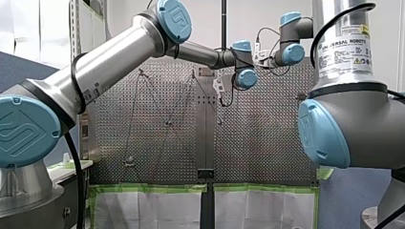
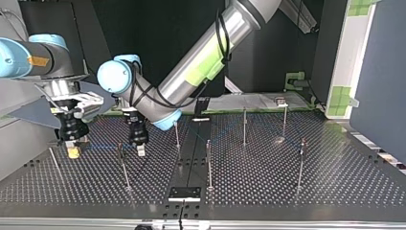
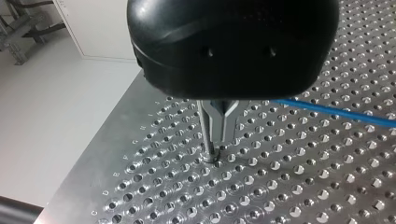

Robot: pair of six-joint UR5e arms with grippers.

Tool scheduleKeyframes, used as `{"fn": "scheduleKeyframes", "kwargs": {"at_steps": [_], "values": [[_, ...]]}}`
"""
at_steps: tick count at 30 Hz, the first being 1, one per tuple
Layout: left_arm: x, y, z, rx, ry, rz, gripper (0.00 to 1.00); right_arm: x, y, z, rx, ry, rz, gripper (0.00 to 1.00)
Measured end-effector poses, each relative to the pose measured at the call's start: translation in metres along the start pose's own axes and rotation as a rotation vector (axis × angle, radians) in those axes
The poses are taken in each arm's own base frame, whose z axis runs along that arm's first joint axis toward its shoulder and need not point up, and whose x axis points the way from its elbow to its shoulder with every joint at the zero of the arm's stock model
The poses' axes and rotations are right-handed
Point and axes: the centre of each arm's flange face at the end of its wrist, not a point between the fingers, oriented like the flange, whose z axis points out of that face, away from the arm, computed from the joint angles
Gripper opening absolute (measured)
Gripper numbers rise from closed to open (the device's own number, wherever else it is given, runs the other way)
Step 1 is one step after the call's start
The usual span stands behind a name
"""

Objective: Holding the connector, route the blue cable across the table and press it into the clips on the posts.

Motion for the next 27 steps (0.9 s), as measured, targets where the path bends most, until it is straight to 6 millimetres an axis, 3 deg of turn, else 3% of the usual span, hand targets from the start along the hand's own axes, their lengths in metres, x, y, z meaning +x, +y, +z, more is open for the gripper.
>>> {"fn": "scheduleKeyframes", "kwargs": {"at_steps": [1,2,3,4,6,7,8,27], "values": [[0.0,0.0,0.0,0.0,0.0,0.0,0.22,0.0,0.0,0.0,0.0,0.0,0.0,0.0],[0.0,0.0,0.0,0.0,0.0,0.0,0.43,0.0001,0.0001,0.0,0.0,0.0,0.0,0.0],[-0.0001,0.0001,0.0001,0.0,0.0,0.0,0.55,0.0003,0.0004,0.0,-0.001,0.001,0.0,0.0],[-0.0002,0.0004,0.0005,-0.001,-0.001,0.0,0.55,0.0003,0.0015,0.0,-0.003,0.001,0.0,0.0],[-0.0002,0.0002,0.0004,-0.001,0.0,0.0,0.85,0.0004,0.0035,0.0,-0.006,0.001,-0.001,0.0],[-0.0003,0.0003,0.0004,-0.001,0.0,0.0,0.85,0.0005,0.004,0.0,-0.007,0.001,-0.001,0.0],[-0.0003,0.0003,0.0005,-0.001,-0.001,0.0,1.0,0.0005,0.004,0.0,-0.007,0.001,-0.001,0.0],[0.0,0.0001,0.0001,0.0,0.0,0.0,1.0,0.0003,0.0041,0.0,-0.007,0.001,-0.001,0.0]]}}
